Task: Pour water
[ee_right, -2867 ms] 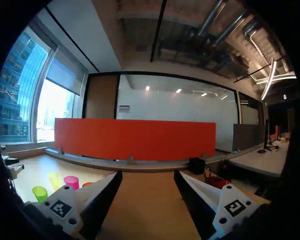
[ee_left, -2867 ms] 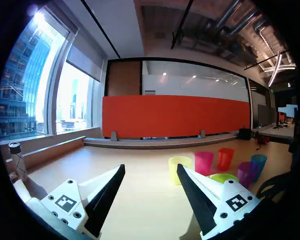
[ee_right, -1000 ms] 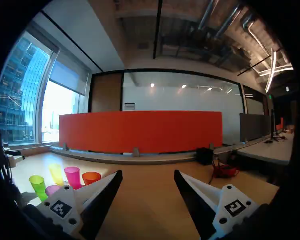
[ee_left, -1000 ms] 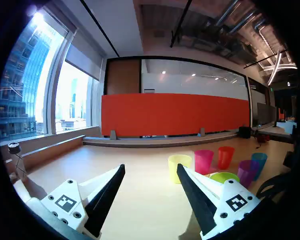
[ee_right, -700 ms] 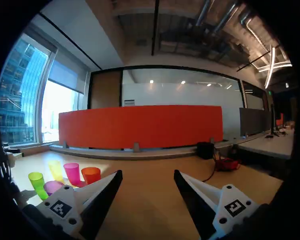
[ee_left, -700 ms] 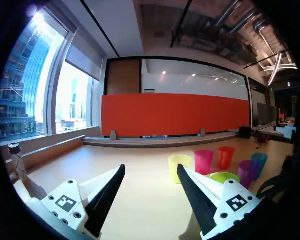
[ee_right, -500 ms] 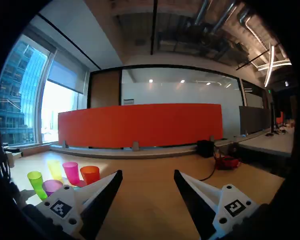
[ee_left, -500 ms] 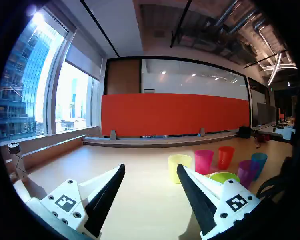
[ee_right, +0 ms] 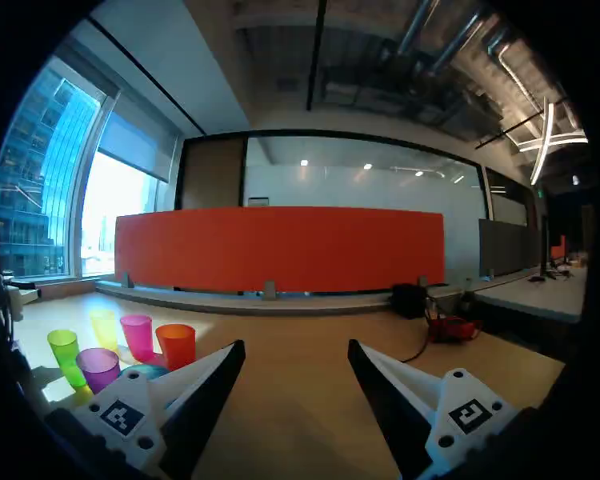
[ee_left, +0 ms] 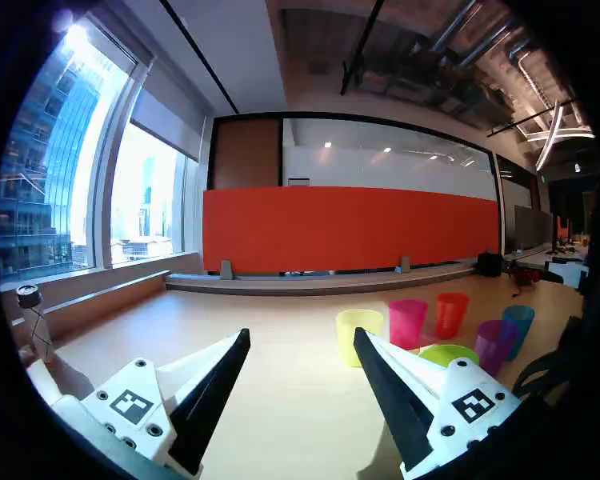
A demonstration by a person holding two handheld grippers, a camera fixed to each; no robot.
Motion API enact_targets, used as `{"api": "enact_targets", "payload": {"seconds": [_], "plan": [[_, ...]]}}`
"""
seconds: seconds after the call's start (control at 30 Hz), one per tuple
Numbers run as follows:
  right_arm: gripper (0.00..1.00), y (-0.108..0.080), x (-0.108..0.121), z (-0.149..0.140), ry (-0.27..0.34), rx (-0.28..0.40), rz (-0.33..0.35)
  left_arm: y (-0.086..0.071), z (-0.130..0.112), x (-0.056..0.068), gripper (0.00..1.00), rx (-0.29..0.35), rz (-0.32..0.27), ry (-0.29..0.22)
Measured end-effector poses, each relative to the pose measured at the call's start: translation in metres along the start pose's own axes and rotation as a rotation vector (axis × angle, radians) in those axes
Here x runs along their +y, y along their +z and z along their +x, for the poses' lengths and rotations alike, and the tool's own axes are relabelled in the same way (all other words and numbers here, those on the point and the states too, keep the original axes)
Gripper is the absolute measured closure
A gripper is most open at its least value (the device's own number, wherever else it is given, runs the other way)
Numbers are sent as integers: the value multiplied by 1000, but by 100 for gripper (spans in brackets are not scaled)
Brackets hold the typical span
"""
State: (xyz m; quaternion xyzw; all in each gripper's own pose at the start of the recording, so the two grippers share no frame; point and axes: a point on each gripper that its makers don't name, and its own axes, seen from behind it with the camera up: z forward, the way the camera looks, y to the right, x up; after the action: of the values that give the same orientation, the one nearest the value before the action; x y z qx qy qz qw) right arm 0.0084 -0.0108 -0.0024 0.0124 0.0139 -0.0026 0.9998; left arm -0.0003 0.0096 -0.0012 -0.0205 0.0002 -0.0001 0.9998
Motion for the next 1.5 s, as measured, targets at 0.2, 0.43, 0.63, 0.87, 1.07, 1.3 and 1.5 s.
{"api": "enact_targets", "payload": {"seconds": [0.2,0.43,0.63,0.87,1.07,1.3,1.5], "plan": [[0,0,2,-5,0,-14,-5,0,0,0,4,0,0,0],[0,0,5,-7,3,-24,-11,0,0,0,4,0,0,0],[0,0,5,-6,3,-25,-9,0,0,0,4,0,0,0],[0,0,5,-7,5,-28,-6,0,0,1,4,0,0,0],[0,0,5,-8,4,-28,-6,0,0,0,4,0,0,0],[0,0,6,-9,5,-28,-6,0,0,0,4,0,0,0],[0,0,5,-8,5,-28,-6,0,0,0,4,0,0,0]]}}
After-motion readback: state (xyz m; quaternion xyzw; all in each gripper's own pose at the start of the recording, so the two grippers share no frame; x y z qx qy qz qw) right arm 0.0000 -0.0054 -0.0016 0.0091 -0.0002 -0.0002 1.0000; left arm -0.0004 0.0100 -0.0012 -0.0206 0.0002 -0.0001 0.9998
